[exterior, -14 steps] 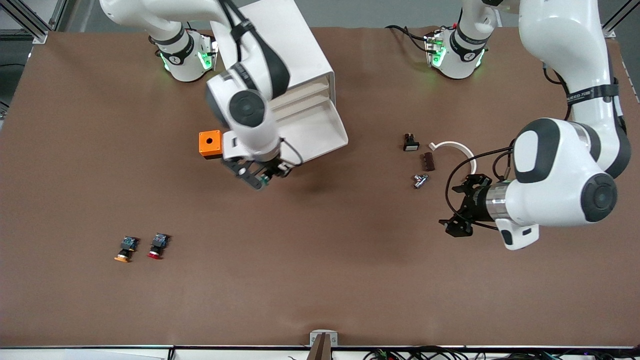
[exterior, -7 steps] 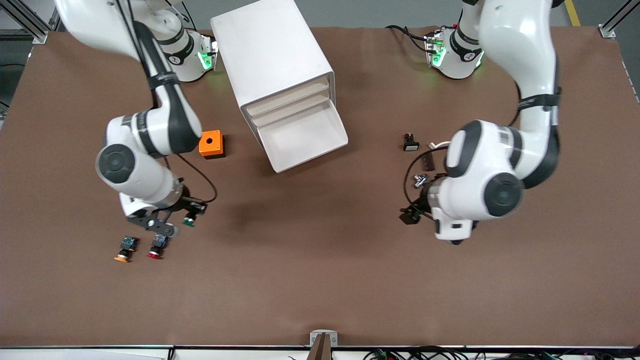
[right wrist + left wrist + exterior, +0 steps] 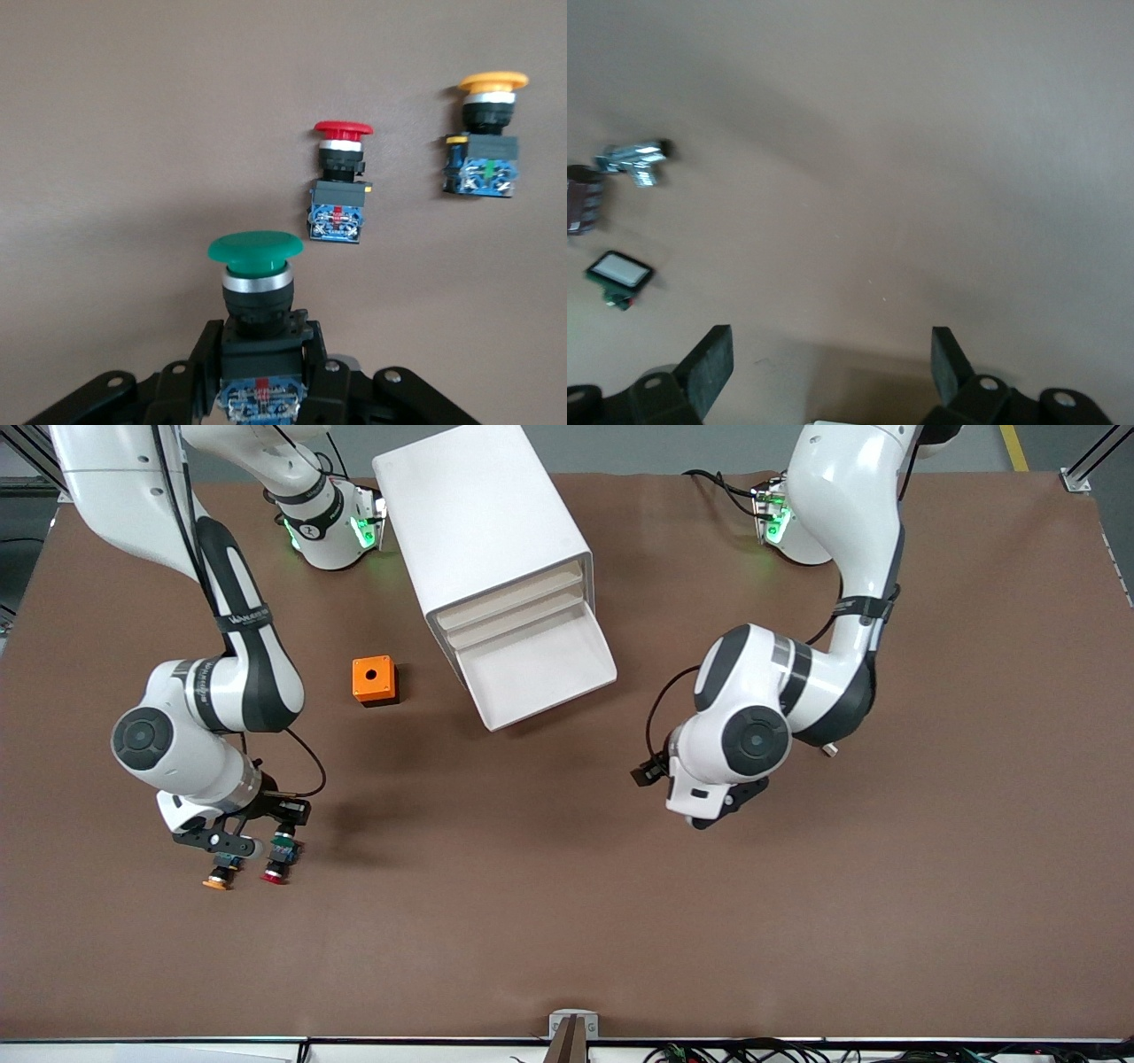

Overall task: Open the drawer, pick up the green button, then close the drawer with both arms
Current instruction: 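Lower the green button beside the red button while the left gripper reaches the drawer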

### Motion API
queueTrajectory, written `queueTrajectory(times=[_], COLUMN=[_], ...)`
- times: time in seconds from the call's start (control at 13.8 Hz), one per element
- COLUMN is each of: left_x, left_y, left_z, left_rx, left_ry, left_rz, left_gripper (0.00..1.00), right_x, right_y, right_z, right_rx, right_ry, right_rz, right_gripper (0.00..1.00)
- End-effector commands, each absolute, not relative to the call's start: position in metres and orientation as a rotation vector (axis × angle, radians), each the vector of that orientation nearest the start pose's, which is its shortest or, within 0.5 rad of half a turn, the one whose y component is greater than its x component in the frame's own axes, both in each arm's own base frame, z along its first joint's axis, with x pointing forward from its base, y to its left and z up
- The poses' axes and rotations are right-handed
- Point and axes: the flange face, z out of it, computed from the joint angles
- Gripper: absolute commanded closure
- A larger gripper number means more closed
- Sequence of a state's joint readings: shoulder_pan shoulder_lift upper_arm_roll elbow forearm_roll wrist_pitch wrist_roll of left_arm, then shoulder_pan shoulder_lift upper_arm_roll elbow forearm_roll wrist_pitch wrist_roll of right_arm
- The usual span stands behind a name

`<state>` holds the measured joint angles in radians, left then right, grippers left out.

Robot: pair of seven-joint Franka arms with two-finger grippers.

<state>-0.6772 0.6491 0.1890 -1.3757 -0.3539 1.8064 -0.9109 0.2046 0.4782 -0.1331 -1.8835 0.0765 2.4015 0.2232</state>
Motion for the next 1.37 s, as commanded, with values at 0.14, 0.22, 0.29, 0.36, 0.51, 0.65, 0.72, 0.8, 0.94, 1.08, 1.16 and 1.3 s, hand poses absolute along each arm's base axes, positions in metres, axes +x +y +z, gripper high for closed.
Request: queueTrajectory(times=[0.14,0.22,0.29,0.36,0.51,0.65,0.72,0.8,0.94,1.08,1.16,1.3], left_x=[0.544,0.540,0.536,0.530,0.523,0.513,0.506,0.501,0.491,0.479,0.472,0.458], left_y=[-0.413,-0.421,-0.429,-0.439,-0.455,-0.466,-0.472,-0.477,-0.489,-0.499,-0.505,-0.513], left_z=[0.311,0.305,0.299,0.284,0.268,0.259,0.256,0.248,0.244,0.237,0.236,0.230], left_rx=[-3.147,-3.171,-3.199,-3.216,-3.253,-3.256,-3.254,-3.245,-3.249,-3.234,-3.226,-3.212], left_ry=[-0.480,-0.386,-0.331,-0.314,-0.319,-0.313,-0.316,-0.326,-0.350,-0.370,-0.387,-0.386], left_rz=[0.372,0.370,0.348,0.335,0.293,0.320,0.338,0.359,0.363,0.379,0.384,0.392], left_gripper=[0.02,0.02,0.02,0.02,0.01,0.01,0.01,0.01,0.01,0.01,0.01,0.01], right_x=[0.633,0.636,0.639,0.643,0.647,0.649,0.650,0.651,0.655,0.663,0.665,0.667], right_y=[0.066,0.074,0.081,0.084,0.087,0.087,0.086,0.087,0.089,0.090,0.090,0.091], right_z=[0.234,0.228,0.222,0.219,0.212,0.209,0.206,0.202,0.200,0.201,0.199,0.195], right_rx=[-3.059,-3.058,-3.055,-3.048,-3.043,-3.042,-3.042,-3.042,-3.039,-3.036,-3.036,-3.040], right_ry=[0.341,0.335,0.340,0.346,0.351,0.373,0.387,0.406,0.420,0.426,0.424,0.420], right_rz=[-0.086,-0.093,-0.091,-0.094,-0.089,-0.086,-0.084,-0.077,-0.084,-0.100,-0.102,-0.101], right_gripper=[1.00,1.00,1.00,1.00,1.00,1.00,1.00,1.00,1.00,1.00,1.00,1.00])
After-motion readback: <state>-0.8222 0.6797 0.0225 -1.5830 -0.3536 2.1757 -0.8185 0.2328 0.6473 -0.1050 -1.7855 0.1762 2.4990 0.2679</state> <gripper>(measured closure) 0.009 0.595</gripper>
